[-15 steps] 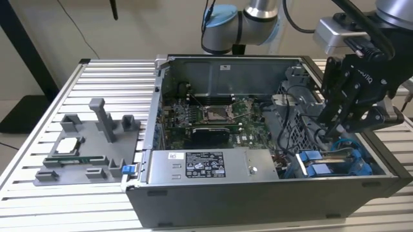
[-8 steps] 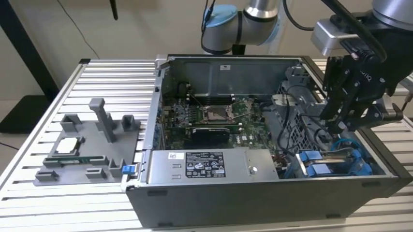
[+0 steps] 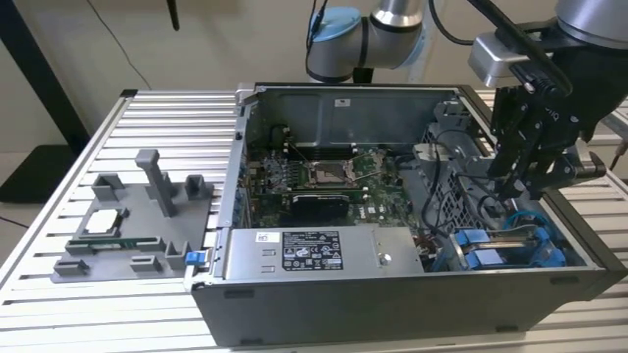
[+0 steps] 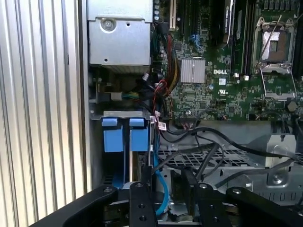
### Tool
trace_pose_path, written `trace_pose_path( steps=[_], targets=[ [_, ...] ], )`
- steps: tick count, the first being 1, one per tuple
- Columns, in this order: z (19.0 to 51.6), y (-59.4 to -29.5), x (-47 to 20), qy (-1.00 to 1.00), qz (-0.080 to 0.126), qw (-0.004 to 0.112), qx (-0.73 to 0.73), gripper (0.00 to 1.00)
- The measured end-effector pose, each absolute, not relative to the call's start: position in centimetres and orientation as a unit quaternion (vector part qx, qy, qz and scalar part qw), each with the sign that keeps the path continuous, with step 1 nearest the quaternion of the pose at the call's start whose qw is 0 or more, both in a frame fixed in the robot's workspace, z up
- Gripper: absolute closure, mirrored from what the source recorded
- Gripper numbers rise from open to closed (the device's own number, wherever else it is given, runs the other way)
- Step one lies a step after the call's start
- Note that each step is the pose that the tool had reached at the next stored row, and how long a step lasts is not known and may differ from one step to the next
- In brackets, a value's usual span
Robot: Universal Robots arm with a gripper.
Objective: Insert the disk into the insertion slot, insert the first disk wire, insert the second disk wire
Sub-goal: 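Insert the first disk wire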
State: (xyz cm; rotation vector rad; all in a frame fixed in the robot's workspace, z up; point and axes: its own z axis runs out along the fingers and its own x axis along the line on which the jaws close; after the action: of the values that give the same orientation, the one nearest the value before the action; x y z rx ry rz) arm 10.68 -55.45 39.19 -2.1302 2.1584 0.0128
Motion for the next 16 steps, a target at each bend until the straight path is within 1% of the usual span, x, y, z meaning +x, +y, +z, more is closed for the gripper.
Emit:
trace_pose_path(
  steps=[5, 16],
  targets=[
    [39.05, -54.96, 11.20, 0.710, 0.004, 0.055, -0.702, 0.00],
    [38.51, -54.96, 11.51, 0.704, 0.005, 0.055, -0.708, 0.00]
  ],
)
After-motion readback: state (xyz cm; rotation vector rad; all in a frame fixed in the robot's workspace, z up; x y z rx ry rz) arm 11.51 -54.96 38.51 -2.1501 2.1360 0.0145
